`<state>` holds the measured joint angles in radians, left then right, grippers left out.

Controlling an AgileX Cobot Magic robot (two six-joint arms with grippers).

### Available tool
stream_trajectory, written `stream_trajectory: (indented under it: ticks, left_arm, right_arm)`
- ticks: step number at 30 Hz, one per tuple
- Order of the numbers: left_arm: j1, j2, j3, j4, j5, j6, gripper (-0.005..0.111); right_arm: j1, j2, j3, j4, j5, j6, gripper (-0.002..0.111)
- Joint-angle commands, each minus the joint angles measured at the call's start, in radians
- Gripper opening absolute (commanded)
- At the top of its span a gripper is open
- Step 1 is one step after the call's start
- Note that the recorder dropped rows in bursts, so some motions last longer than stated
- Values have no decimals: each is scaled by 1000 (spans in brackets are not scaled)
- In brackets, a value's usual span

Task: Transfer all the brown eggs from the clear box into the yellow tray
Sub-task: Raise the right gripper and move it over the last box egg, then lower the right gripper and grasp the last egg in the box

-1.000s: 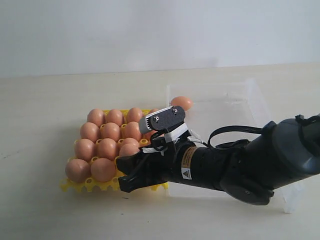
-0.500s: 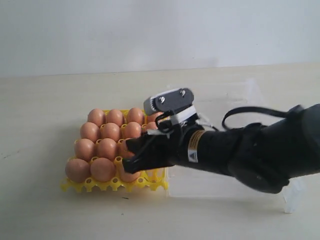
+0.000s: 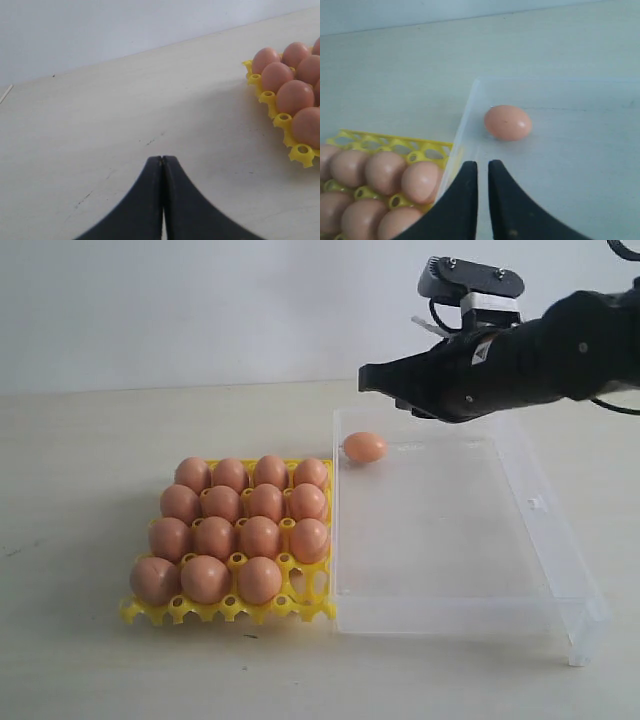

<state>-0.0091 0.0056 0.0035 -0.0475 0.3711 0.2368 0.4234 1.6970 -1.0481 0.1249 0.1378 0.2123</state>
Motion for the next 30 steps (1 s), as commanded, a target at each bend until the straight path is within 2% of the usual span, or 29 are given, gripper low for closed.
stream_trajectory:
  ticks: [1,4,6,9,12,18,30]
  left_arm:
    - [-3,-6,-4,-2,-9,0,0]
    - [-3,-6,-4,-2,-9,0,0]
    - [-3,-6,-4,-2,-9,0,0]
    - [-3,-6,-4,-2,-9,0,0]
    - [-3,-6,-4,-2,-9,0,0]
    - [-3,-6,-4,-2,-9,0,0]
    - [-3,-6,-4,-2,-9,0,0]
  right_arm:
    - [-43,140,-160,-3,157,-157,33]
    - [-43,215,-250,-39,266,-540,53]
    - [-40,251,-274,-56,272,-708,63]
    - [-40,297,-276,-56,220,-995,65]
    - [-40,340,-276,-56,151,-1161,64]
    - [-40,400,-276,-55,-12,-1231,64]
    - [-40,485,-348,-40,-9,-1256,64]
